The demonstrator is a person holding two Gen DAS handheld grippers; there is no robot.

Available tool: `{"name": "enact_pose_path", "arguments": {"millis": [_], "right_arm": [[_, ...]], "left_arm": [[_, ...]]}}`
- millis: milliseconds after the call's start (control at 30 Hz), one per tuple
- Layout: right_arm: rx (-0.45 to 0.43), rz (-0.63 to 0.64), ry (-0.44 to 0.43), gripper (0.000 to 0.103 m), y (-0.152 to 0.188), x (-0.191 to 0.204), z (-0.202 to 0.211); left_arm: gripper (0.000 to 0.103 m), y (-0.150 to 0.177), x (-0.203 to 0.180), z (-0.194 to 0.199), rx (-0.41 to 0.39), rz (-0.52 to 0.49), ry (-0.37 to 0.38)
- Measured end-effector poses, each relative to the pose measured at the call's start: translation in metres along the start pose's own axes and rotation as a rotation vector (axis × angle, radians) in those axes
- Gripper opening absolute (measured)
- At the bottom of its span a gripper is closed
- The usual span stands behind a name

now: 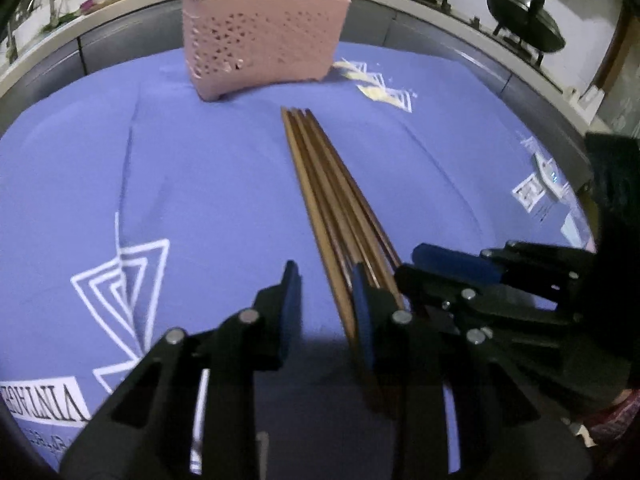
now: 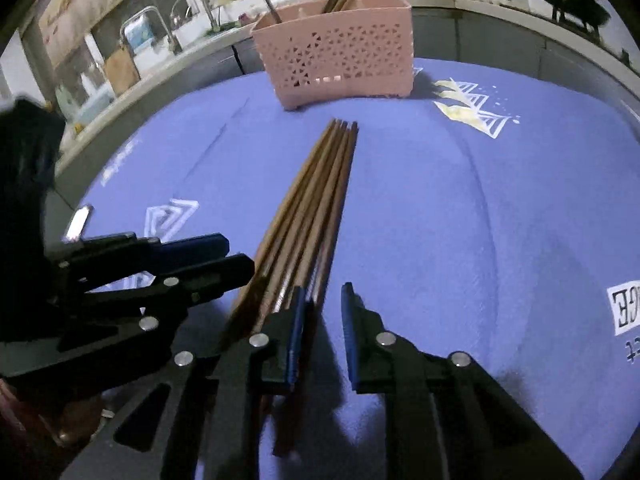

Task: Organize utensils
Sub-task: 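Move both grippers back to the chopsticks on the cloth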

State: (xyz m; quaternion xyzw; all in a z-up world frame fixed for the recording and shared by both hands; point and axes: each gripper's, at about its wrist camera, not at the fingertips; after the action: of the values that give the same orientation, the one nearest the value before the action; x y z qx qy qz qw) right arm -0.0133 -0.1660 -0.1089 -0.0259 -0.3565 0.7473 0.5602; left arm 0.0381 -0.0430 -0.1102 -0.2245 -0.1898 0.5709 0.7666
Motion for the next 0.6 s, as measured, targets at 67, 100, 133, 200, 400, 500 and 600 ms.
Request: {"name": "enact_pose_path", "arguments": {"millis": [67, 100, 133, 200, 400, 500, 600], "right_arm": [[0.001, 0.046, 0.06, 0.019, 0.002, 0.002, -0.001], [-0.004, 0.068, 0.103, 0.019, 0.003, 0.004, -0.001], [-0.005, 0.07, 0.115, 0.019, 0.007, 0.001, -0.001], [-0.009, 0.049, 0.108, 0.019, 0.006, -0.004, 0.001], [-0.026, 0.037, 0.1, 0.02, 0.003, -0.01, 0.001], [-0.037, 0.043, 0.11, 0.02, 0.004, -0.007, 0.0], [-0.05, 0.054, 0.123, 0.02, 0.005, -0.005, -0.001]], "left_arm": [[0.027, 0.001, -0.004, -0.004, 0.004, -0.002, -0.016], [0.027, 0.001, -0.005, -0.004, 0.0, -0.005, -0.026], [0.027, 0.0, -0.005, -0.004, 0.002, -0.002, -0.031], [0.027, -0.001, -0.004, -0.005, 0.009, 0.006, -0.028], [0.027, -0.007, -0.004, -0.008, 0.005, 0.006, -0.06], [0.025, -0.012, -0.007, -0.012, 0.004, 0.001, -0.109], [0.023, -0.016, -0.014, -0.015, -0.015, -0.027, -0.166]]}}
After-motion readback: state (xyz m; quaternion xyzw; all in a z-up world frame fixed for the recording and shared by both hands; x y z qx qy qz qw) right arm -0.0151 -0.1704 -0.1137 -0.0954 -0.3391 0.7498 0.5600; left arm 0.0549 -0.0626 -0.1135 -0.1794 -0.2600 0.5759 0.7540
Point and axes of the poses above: each gripper's, at about its wrist camera, not at the fingertips, and z roughly against the way its jaws point, x to its left, y to its underside, and after that the axes turned 14 degrees about -y, right-handed
